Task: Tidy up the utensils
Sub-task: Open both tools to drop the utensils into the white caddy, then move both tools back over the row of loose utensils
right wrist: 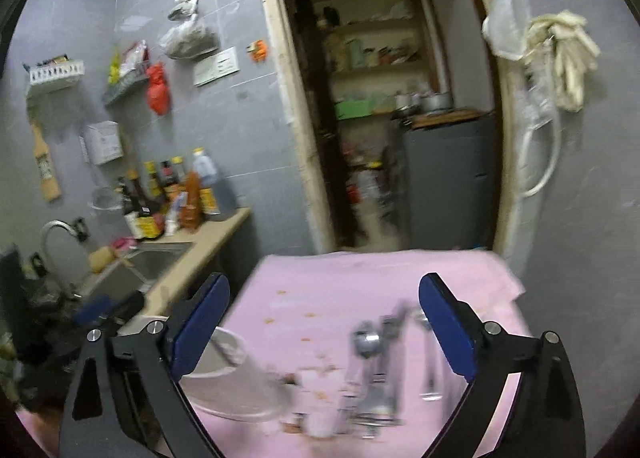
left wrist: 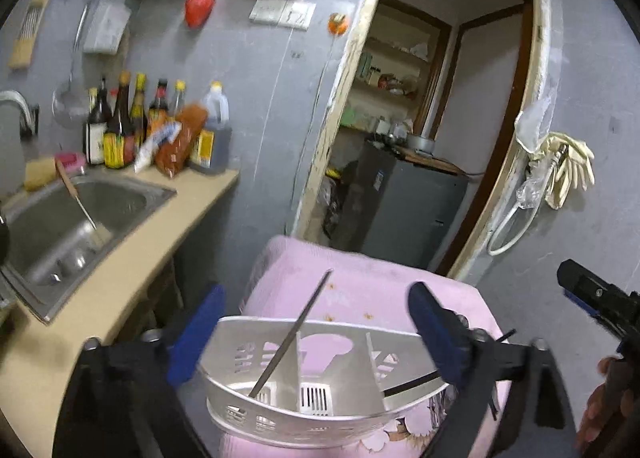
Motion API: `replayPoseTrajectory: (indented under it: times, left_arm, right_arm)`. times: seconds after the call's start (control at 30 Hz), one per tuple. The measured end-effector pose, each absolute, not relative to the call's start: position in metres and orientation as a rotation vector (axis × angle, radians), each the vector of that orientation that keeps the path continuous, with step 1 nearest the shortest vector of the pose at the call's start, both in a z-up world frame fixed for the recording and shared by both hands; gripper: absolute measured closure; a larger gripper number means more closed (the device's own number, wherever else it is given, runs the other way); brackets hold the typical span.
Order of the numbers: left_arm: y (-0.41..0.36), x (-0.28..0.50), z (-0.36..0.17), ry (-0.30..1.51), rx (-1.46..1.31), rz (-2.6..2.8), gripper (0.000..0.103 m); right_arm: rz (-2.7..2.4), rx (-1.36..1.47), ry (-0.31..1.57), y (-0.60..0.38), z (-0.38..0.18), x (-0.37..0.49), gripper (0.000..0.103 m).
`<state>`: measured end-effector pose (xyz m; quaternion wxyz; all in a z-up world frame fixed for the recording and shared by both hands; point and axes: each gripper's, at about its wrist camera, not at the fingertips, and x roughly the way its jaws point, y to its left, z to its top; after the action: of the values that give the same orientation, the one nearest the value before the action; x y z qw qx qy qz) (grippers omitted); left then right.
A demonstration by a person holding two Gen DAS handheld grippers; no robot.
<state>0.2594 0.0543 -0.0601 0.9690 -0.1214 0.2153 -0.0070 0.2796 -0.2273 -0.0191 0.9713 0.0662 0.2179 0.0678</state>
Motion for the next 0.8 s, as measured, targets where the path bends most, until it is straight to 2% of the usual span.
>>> replayPoseTrajectory:
  times: [0.13,0.43,0.8]
  left_arm:
    - [0.023,0.248,-0.045,0.38,-0.154,0.009,0.002]
    - [-0.046,0.229,-0.016,0.288,-0.056,-0.051,0.001]
    - [-0.119,0.242,-0.025,0.331,-0.014,-0.136,0.001]
  right_arm:
    - [0.056,0.009,0.403,-0.247,-0.014,0.264,0.002]
    - [-0.046,-0.081,0.366,-0.303,0.003,0.234,0.002]
    - [-0.047,-0.062,0.423,-0.376,-0.017,0.242,0.002]
